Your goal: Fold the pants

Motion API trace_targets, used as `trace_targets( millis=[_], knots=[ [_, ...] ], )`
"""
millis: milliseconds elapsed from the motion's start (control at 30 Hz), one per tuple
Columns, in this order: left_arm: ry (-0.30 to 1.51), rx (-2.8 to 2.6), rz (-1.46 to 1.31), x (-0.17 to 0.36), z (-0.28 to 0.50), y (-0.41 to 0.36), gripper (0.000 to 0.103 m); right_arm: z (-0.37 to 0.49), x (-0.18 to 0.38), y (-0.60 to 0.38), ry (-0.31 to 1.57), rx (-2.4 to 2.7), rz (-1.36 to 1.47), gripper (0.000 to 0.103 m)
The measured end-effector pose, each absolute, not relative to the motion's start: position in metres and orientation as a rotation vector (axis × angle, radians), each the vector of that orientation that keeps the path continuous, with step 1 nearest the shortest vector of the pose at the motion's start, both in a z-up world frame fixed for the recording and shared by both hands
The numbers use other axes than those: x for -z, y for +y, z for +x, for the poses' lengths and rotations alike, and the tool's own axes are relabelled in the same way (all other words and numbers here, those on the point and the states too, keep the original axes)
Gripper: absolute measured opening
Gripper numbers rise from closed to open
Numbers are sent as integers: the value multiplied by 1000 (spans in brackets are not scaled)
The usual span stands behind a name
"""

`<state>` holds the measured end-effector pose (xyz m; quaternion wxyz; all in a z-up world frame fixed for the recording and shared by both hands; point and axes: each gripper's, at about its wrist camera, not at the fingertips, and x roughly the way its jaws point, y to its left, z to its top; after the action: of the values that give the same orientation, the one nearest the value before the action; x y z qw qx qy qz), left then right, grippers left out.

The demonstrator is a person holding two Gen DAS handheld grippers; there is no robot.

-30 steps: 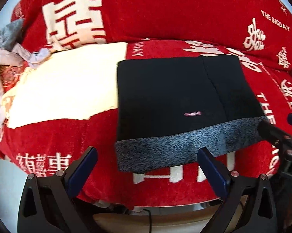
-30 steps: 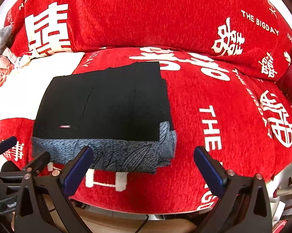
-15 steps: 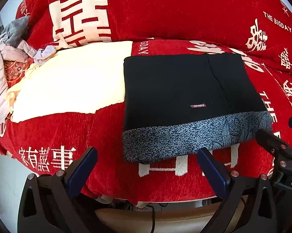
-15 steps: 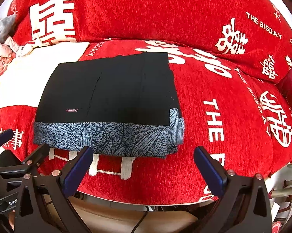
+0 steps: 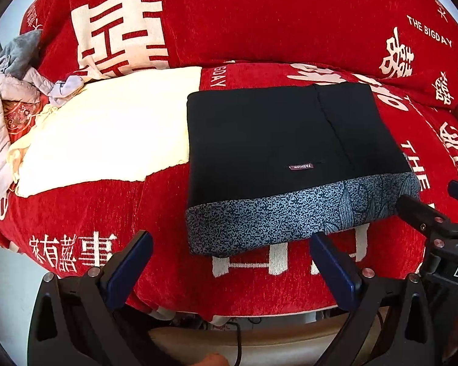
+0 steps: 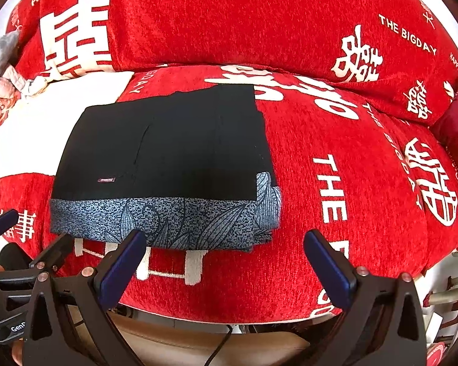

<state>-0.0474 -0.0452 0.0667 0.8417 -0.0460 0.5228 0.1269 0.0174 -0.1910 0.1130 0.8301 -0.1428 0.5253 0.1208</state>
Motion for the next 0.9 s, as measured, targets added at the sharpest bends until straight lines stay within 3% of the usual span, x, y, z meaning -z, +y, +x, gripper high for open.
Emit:
trace_targets(
  millis=[900],
  knots=[
    [1113, -264, -96, -65, -46, -44, 103, 16, -112, -189, 1114, -262, -306, 103]
  ],
)
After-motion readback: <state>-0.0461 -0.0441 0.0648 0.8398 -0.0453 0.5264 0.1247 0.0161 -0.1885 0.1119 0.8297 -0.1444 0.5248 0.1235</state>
